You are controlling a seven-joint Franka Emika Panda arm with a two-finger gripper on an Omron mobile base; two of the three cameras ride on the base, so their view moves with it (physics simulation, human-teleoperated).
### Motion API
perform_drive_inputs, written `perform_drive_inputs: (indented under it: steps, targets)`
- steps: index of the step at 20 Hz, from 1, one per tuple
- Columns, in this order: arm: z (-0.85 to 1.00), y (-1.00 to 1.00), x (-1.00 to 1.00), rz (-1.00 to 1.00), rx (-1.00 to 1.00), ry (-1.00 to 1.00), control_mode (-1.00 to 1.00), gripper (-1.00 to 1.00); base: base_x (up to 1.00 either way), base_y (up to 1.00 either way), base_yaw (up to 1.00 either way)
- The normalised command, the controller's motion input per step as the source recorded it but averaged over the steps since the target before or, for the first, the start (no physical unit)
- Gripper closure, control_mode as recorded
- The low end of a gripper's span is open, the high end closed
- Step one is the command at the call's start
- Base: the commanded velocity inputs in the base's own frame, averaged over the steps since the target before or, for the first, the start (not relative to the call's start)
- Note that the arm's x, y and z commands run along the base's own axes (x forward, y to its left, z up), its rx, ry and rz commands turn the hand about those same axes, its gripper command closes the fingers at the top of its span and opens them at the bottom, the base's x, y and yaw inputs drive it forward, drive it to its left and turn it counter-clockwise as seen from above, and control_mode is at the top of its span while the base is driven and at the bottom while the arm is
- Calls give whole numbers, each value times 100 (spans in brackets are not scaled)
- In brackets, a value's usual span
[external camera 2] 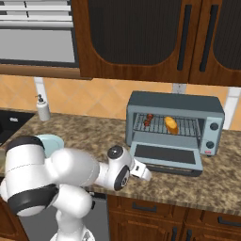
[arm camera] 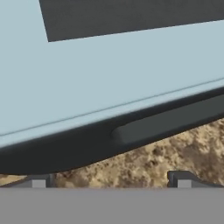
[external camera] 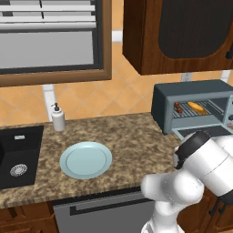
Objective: Pick up the kebab skewer and baguette bread, and place them inside the toaster oven. Close the toaster oven door and start by setting the timer.
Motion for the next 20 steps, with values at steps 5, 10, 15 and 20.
perform_drive_inputs:
  steps: [5, 10, 15, 20]
  targets:
    - [9, -10, 33, 0, 2, 0, -100, -100, 0, 0, 0]
    - [17, -2, 22, 0, 2, -3, -100, -100, 0, 0, 0]
    - [44, -1, 24, 0, 3, -1, -100, -100, 0, 0, 0]
    - [52, 0, 32, 0, 4, -2, -100, -100, 0, 0, 0]
